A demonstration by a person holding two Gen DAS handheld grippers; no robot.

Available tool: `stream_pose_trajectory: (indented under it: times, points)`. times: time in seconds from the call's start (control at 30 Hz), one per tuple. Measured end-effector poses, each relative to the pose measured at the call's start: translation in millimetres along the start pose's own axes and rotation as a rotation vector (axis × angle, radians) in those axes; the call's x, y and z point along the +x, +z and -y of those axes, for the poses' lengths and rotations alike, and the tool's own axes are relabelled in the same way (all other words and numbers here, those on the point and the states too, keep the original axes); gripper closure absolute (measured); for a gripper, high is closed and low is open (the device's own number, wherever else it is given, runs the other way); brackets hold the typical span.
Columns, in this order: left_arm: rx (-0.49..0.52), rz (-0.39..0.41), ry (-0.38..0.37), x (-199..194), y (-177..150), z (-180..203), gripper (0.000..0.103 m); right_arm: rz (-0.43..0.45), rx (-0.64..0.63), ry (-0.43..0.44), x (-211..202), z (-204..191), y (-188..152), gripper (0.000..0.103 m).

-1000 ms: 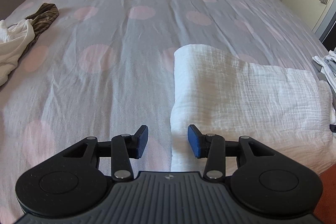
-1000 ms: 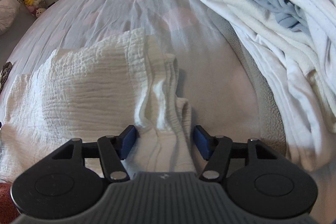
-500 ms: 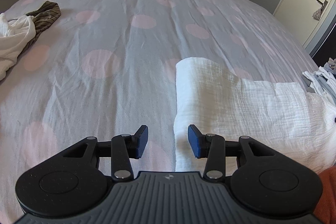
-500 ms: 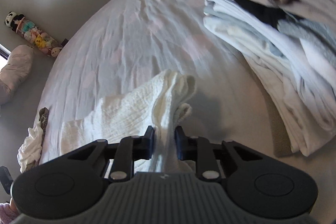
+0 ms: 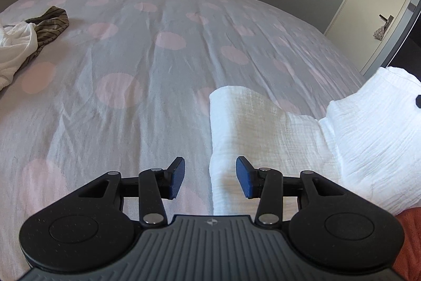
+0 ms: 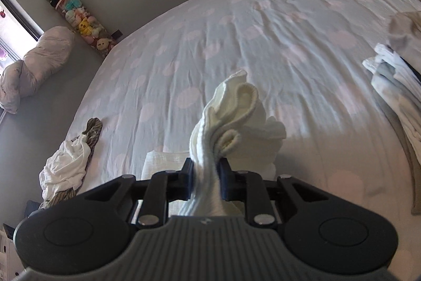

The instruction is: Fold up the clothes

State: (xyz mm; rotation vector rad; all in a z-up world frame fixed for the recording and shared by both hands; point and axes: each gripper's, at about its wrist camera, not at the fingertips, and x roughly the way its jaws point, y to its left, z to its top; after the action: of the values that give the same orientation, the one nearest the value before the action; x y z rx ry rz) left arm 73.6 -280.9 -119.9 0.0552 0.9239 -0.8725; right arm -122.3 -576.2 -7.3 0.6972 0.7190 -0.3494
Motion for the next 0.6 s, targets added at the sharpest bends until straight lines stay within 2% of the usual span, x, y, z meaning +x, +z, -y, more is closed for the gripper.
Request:
stream_pose_trajectory:
  times: [0.1,0.27,0.47,0.6]
  points:
    - [-0.009,0.009,-0.034,-2.7,-0.1,-1.9,0.062,-0.025,-0.018,0.007,17.8,-29.7,-10.5,0.081]
    - [-0.059,0.021,-0.058,-6.2,0.2,-10.4,0.062,-0.091,-0.039,0.036,69.5,-71.7,-29.4,0.081]
    - [-0.111,0.027,-0.04,-6.2,0.8,-22.7,0.063,-0.173,-0.026,0.062,133.9,-97.6,-57.9,0.081]
    - [-0.121,0.023,-0.014,-3.7,0.3,-26.8,0.063,-0.23,-0.038,0.042,167.2,-103.2,-77.2,0.081]
